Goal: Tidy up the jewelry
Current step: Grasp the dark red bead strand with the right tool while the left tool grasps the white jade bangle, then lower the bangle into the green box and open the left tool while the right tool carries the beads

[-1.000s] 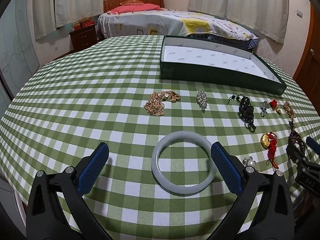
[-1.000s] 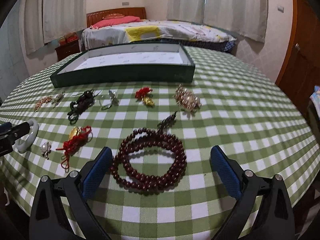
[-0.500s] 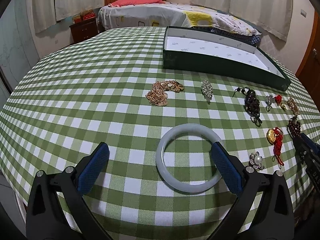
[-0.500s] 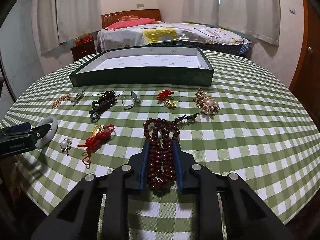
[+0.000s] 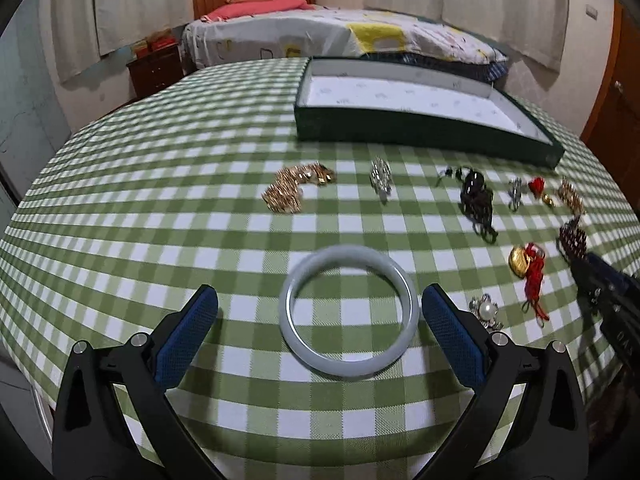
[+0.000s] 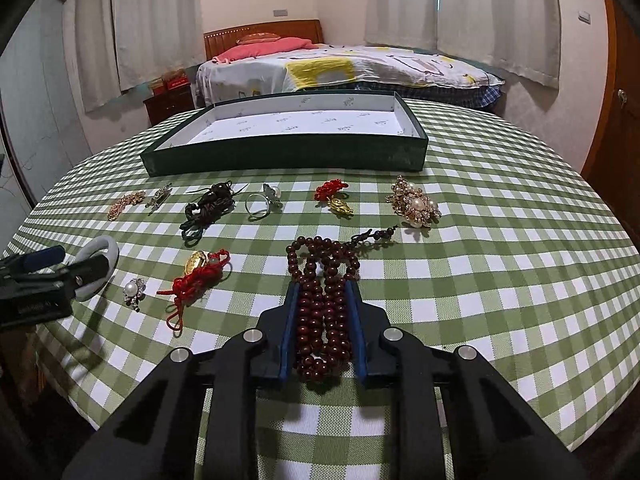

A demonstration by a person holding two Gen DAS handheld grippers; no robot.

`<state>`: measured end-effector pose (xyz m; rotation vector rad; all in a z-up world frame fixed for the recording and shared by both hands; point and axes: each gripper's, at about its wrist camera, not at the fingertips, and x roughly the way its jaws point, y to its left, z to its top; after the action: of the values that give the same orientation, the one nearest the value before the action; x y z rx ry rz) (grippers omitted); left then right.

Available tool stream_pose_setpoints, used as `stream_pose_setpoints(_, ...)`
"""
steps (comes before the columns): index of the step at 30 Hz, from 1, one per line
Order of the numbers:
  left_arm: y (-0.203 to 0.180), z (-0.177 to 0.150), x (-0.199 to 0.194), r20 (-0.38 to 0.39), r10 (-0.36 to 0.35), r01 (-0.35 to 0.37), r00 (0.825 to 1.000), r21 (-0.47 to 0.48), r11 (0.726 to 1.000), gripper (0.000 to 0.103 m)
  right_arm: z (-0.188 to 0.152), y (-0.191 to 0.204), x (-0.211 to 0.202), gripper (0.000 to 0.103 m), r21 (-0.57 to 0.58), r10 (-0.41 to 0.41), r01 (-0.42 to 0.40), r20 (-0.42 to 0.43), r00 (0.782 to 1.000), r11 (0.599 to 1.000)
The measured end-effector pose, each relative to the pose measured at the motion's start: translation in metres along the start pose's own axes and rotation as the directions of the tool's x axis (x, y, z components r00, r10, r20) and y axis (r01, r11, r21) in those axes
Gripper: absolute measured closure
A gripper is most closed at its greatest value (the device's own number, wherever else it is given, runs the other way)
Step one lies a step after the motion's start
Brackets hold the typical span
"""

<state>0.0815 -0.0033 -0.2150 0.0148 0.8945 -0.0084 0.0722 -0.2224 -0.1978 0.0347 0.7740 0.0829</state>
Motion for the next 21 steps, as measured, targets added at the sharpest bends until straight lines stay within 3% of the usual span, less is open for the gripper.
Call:
stream_pose_setpoints(12, 0.004, -0.004, 0.003, -0.003, -0.009, 0.009, 1.000, -0.003, 1.000, 0.005, 0.000, 0.000, -0.001, 0.079, 0.002, 0.001, -0.001, 0.002, 1.000, 1.000)
stream_pose_setpoints(15, 0.002, -0.007, -0.003, 0.013, -0.024, 0.024, 1.000, 0.013, 1.000, 0.018, 0.000, 0.000, 0.000, 0.079, 0.003, 0.001, -0.001, 0.002, 1.000, 1.000)
stream_pose_setpoints(17, -0.002, -0.006, -0.005, 0.028, -0.048, 0.047, 0.998, 0.039, 0.998, 0.034, 0.000, 0.000, -0.001, 0.079, 0.002, 0.001, -0.001, 0.002, 1.000, 1.000)
stream_pose_setpoints(21, -0.003, -0.006, -0.004, 0.032, -0.054, 0.052, 0.998, 0.050, 0.997, 0.034, 0.000, 0.001, 0.000, 0.080, 0.003, 0.003, -0.003, 0.002, 1.000, 1.000)
